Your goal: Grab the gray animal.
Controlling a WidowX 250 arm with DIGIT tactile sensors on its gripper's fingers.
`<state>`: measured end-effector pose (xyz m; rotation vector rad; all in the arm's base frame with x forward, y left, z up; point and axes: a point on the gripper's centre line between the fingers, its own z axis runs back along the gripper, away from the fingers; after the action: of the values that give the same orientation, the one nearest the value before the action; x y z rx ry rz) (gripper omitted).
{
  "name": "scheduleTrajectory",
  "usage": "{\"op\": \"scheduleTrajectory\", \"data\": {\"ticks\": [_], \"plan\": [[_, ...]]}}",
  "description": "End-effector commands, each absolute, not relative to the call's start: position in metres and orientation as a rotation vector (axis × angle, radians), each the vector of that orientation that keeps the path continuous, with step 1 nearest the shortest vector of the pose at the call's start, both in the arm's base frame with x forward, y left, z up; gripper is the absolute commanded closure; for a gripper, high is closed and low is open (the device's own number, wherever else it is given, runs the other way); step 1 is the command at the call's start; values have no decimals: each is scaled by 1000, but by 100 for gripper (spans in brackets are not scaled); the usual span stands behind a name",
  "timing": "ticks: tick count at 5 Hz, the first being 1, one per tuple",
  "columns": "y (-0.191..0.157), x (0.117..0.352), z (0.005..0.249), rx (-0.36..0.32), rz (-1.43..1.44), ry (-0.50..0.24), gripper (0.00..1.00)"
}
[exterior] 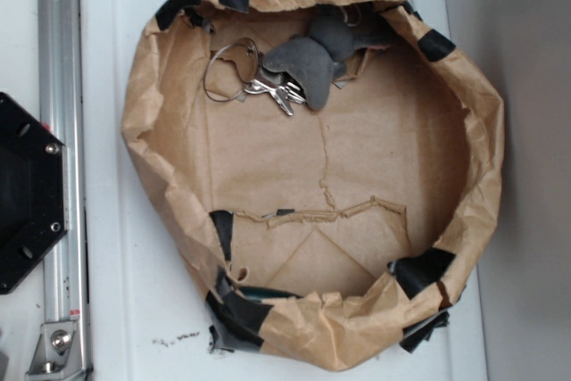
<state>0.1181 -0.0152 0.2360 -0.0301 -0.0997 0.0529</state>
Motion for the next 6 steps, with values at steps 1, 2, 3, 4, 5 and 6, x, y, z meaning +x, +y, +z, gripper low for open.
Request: {"op": "scheduleTrajectory", "data": {"ticks": [1, 2, 3, 4, 5, 6], "plan": [[12, 220, 160, 39, 287, -372, 0], [30, 269, 127, 107, 443, -418, 0], [55, 291, 115, 161, 569, -442, 0], [62, 295, 99, 167, 678, -409, 0], [79, 299, 82, 143, 738, -320, 0], [114, 295, 68, 88, 656, -230, 0]]}}
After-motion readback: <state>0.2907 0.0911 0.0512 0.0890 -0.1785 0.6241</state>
